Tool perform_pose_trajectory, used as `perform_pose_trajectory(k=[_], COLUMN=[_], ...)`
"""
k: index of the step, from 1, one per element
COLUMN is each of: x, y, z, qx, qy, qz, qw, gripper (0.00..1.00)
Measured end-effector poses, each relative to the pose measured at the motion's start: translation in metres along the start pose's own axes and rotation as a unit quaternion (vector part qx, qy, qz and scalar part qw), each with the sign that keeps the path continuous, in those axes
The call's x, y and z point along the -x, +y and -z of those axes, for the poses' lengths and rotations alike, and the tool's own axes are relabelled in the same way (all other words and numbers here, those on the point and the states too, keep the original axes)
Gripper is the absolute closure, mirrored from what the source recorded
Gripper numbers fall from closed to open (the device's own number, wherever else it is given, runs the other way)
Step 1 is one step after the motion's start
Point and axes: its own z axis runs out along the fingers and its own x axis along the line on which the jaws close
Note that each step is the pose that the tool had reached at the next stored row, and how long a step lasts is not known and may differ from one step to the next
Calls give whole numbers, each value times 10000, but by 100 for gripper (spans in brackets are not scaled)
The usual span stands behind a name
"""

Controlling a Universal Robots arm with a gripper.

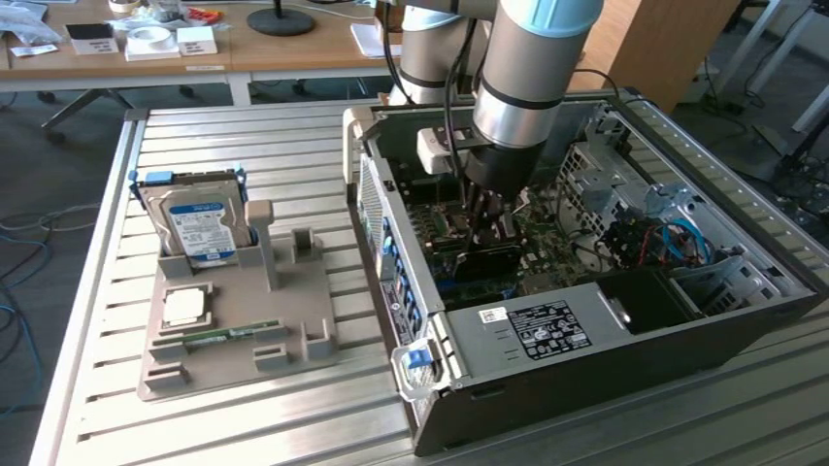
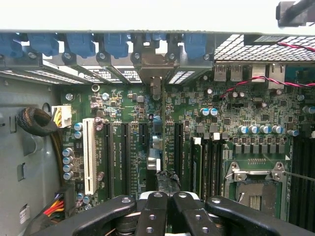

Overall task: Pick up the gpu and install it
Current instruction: 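Press down on the gpu until it lock into place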

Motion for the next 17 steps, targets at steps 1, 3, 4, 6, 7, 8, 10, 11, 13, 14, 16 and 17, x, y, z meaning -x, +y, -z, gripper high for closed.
perform_pose_trajectory(k=[1, 3, 4, 6, 7, 8, 10, 11, 13, 14, 16, 17], x=[0, 2, 3, 2, 2, 2, 2, 2, 3, 3, 3, 2], y=[0, -1, -1, -3, -5, -5, -7, -8, -7, -8, -8, -7], z=[3, 16, 26, 59, 75, 89, 114, 121, 121, 121, 122, 125], qx=[0, -3, -5, -1, -1, -1, 0, 0, -1, -1, 0, 0], qy=[-1, -9, -11, -2, -1, -1, 0, 0, -1, -1, 0, 0], qz=[0, -1, -1, -1, 0, -1, 0, 0, 0, 0, 0, 0], qw=[10000, 10000, 10000, 10000, 10000, 10000, 10000, 10000, 10000, 10000, 10000, 10000], gripper=[89, 89, 89, 89, 89, 89, 89, 89, 89, 89, 89, 89])
